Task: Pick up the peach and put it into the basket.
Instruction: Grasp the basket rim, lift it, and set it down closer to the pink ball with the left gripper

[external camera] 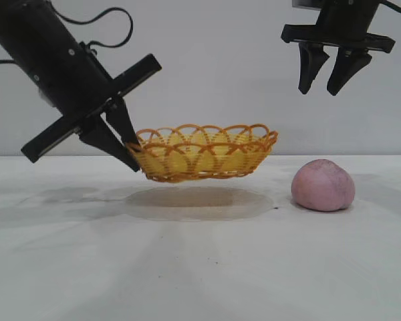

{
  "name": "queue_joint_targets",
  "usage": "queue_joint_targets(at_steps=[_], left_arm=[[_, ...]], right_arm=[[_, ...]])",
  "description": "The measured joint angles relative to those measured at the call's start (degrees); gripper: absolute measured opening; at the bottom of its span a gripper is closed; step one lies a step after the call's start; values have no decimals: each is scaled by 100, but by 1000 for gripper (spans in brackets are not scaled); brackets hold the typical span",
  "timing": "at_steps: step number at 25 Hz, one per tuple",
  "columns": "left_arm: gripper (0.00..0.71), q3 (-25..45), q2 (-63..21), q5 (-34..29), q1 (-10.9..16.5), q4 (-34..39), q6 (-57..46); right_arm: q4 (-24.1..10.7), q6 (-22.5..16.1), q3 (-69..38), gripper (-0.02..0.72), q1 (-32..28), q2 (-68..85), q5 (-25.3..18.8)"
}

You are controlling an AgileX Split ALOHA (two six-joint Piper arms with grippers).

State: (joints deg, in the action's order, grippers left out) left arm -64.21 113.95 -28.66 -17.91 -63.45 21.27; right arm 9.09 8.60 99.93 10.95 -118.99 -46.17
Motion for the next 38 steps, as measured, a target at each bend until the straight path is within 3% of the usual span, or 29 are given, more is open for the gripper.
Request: queue_joint_targets(at_steps=[3,4,6,7,11,14,17,20,23,28,38], left_arm=[[0,0,64,0,0,0,-78],[51,0,78,-28,0,-3,-157],[51,0,89,-87,0,-3,-270],[141,0,89,-103,0,-3,-324],[379,0,89,-176,0,-13,-517],[484,0,89,-251,0,-13,-609],[468,0,89,-473,0,0,-609],[493,0,-13,-713,0,298,-609],[493,0,-295,-898,26,952,-609],[493,-137,-679,-1419,315,2186,-426],[493,-1217,-679,-3120,548,6320,-1120]], right_arm=[[0,0,0,319,0,0,0],[0,0,0,319,0,0,0],[0,0,0,319,0,0,0],[0,0,0,319,0,0,0],[0,0,0,319,0,0,0],[0,0,0,319,0,0,0],[0,0,0,319,0,0,0],[0,0,0,319,0,0,0],[0,0,0,319,0,0,0],[0,0,0,319,0,0,0],[0,0,0,319,0,0,0]])
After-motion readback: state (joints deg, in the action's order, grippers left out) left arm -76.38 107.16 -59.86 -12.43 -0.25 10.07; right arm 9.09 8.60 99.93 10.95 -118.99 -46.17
